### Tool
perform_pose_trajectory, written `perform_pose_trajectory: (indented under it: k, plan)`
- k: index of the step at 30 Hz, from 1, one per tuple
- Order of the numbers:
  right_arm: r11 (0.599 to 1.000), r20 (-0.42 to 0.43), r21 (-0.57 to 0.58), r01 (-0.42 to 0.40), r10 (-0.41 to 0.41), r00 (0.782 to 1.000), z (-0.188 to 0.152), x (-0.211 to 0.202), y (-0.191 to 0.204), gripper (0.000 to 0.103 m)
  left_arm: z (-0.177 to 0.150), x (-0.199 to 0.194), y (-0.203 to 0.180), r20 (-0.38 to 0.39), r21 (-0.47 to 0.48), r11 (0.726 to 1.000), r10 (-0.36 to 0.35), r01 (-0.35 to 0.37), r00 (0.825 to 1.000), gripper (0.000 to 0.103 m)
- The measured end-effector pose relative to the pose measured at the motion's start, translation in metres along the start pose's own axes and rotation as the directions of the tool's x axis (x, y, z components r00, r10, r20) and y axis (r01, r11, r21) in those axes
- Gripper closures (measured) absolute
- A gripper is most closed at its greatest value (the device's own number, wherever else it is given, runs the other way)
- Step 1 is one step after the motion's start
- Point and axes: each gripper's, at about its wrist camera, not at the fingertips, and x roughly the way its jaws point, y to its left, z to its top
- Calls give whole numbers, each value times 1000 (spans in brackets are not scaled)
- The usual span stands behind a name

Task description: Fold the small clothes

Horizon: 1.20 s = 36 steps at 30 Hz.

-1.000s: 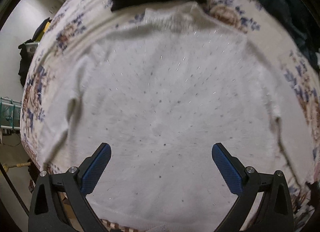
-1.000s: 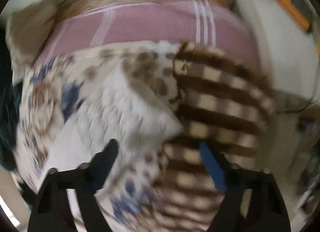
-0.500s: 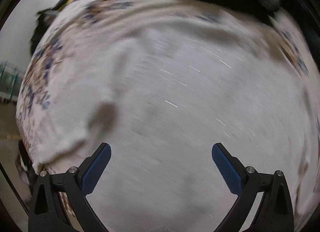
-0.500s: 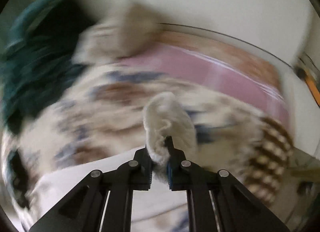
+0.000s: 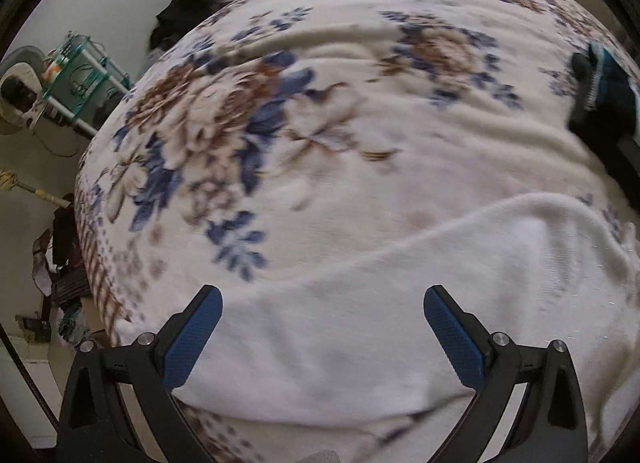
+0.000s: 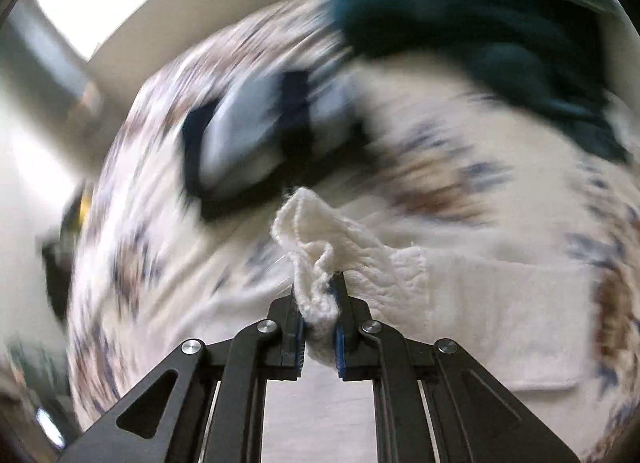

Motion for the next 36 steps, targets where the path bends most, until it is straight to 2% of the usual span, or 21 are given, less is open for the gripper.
perform_pose_trajectory:
  k: [2, 4, 7, 11, 13, 14, 15, 16, 17, 19, 22, 24, 26, 28, 29, 31, 32, 33, 34, 35, 36]
  plan:
    - [997, -82, -83, -9, 3, 997, -25, 51, 63, 92, -1, 14, 15, -6, 3, 1000, 14, -14, 1000, 0]
    - [993, -153, -112, -22, 4, 988, -51, 86, 101, 92, -3, 28, 28, -20, -2, 1000, 29, -30, 999, 0]
    - [991, -203, -136, -15, -13, 979, -83, 117, 148, 92, -5, 47, 50, -58, -29, 999, 34, -36, 998, 0]
    - [988, -258, -154, -5, -36, 965, -112, 132, 172, 92, -7, 59, 72, -86, -65, 997, 33, -39, 996, 0]
    - [990, -337, -138, -23, -25, 941, -114, 140, 168, 85, -10, 54, 88, -84, -92, 995, 21, -28, 996, 0]
    - [992, -361, -113, -59, 14, 932, -113, 136, 160, 81, -13, 50, 97, -79, -109, 994, 14, -23, 997, 0]
    - [992, -371, -93, -85, 44, 928, -111, 130, 152, 62, -19, 45, 108, -82, -130, 991, 10, -21, 997, 0]
    - [993, -375, -81, -84, 48, 926, -110, 121, 139, 37, -27, 40, 120, -94, -157, 987, 2, -17, 996, 0]
    - [995, -363, -82, -49, 15, 931, -109, 110, 125, 28, -33, 38, 127, -104, -177, 984, -7, -12, 995, 0]
    - [994, -328, -98, 41, -71, 942, -108, 88, 98, 18, -51, 31, 147, -134, -242, 970, -32, -2, 990, 0]
    - [979, -296, -112, 171, -197, 935, -112, 58, 58, 7, -83, 30, 176, -195, -348, 938, -86, 13, 977, 0]
    - [968, -289, -117, 224, -249, 924, -116, 43, 35, 7, -103, 38, 192, -225, -443, 895, -176, 60, 958, 0]
    - [960, -296, -123, 253, -279, 914, -122, 32, 13, 7, -119, 52, 205, -244, -549, 830, -276, 102, 930, 0]
    - [957, -310, -105, 270, -289, 906, -126, 25, -3, 7, -133, 70, 218, -206, -671, 725, -383, 154, 900, 1]
    - [959, -318, -92, 268, -284, 905, -129, 23, -11, 7, -138, 83, 225, -180, -737, 656, -425, 165, 887, 5]
    - [956, -336, -80, 282, -292, 895, -139, 24, -23, 7, -139, 97, 234, -110, -810, 556, -459, 188, 882, 28]
    - [955, -343, -76, 286, -295, 892, -143, 24, -27, 7, -137, 102, 237, -92, -827, 531, -456, 187, 885, 55]
    - [953, -344, -75, 293, -301, 890, -145, 26, -26, 7, -133, 106, 241, -65, -843, 503, -444, 189, 893, 89]
    - [948, -340, -79, 308, -316, 886, -148, 26, -30, 7, -126, 108, 245, -39, -853, 486, -424, 191, 905, 94]
    - [942, -336, -88, 324, -334, 881, -151, 25, -34, 7, -121, 108, 247, -16, -855, 478, -411, 201, 912, 94]
    - [936, -330, -98, 339, -352, 876, -152, 26, -35, 7, -107, 102, 247, 15, -837, 503, -375, 217, 927, 94]
